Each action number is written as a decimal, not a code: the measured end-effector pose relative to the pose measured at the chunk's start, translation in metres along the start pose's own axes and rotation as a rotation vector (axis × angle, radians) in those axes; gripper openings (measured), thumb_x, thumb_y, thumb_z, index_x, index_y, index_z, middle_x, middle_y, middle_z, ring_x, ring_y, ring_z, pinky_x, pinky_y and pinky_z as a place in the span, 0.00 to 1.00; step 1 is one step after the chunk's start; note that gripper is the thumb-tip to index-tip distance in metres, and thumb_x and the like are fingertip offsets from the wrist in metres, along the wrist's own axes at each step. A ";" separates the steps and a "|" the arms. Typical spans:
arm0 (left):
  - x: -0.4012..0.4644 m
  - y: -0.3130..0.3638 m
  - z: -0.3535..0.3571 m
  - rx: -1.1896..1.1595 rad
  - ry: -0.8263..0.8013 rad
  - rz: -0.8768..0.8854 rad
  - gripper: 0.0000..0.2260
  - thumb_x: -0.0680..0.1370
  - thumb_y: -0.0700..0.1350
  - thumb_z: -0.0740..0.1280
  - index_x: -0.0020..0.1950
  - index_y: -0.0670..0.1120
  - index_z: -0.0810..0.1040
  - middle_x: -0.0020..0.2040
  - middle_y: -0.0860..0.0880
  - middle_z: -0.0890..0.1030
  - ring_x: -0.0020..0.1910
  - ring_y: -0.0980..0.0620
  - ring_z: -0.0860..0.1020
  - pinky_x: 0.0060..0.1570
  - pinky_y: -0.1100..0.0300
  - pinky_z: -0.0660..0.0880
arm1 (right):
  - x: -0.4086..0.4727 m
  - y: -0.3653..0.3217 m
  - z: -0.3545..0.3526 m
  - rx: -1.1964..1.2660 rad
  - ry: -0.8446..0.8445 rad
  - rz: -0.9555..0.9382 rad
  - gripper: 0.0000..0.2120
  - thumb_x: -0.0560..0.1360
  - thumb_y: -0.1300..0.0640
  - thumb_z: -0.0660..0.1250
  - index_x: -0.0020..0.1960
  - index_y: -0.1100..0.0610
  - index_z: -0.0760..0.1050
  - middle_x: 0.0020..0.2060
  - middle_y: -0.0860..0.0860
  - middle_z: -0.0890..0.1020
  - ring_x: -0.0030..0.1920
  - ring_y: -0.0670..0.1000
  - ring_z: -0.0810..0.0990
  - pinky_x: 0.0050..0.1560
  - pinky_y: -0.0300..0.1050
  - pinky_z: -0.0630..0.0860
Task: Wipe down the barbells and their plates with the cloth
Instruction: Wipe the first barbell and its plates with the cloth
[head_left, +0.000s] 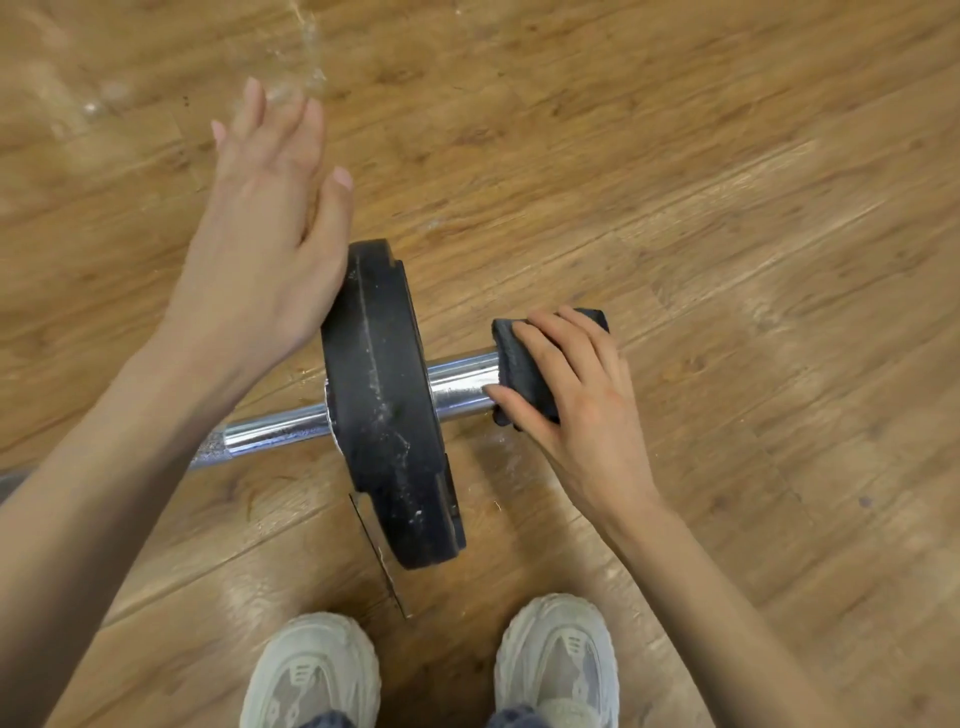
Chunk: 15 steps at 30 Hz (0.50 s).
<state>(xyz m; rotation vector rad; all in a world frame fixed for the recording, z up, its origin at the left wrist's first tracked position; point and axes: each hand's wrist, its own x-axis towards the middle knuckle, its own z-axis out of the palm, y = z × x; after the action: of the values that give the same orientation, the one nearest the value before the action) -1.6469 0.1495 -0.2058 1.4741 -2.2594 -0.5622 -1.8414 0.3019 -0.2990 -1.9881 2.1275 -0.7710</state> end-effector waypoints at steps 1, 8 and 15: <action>-0.004 0.000 -0.001 -0.003 0.014 0.016 0.23 0.87 0.45 0.53 0.81 0.38 0.56 0.82 0.44 0.55 0.81 0.48 0.45 0.73 0.64 0.36 | -0.002 0.003 -0.002 0.039 0.002 -0.023 0.24 0.80 0.44 0.64 0.68 0.60 0.76 0.66 0.54 0.78 0.71 0.57 0.71 0.70 0.53 0.69; -0.010 -0.006 -0.002 -0.070 0.037 0.020 0.24 0.87 0.48 0.53 0.81 0.41 0.57 0.82 0.46 0.57 0.81 0.52 0.47 0.73 0.69 0.37 | -0.005 0.014 -0.025 0.127 -0.096 -0.095 0.23 0.77 0.54 0.69 0.68 0.63 0.76 0.68 0.55 0.76 0.71 0.56 0.71 0.72 0.52 0.68; 0.003 -0.020 0.002 0.003 -0.012 0.040 0.27 0.86 0.53 0.54 0.81 0.40 0.56 0.82 0.45 0.56 0.81 0.51 0.46 0.70 0.71 0.35 | 0.007 0.002 -0.040 -0.221 -0.394 -0.139 0.36 0.66 0.60 0.71 0.73 0.57 0.68 0.66 0.55 0.74 0.68 0.58 0.71 0.63 0.57 0.76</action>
<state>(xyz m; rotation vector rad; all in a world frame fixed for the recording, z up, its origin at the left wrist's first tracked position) -1.6339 0.1392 -0.2182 1.4274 -2.2941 -0.5570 -1.8616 0.3061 -0.2634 -2.1908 1.9248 -0.1391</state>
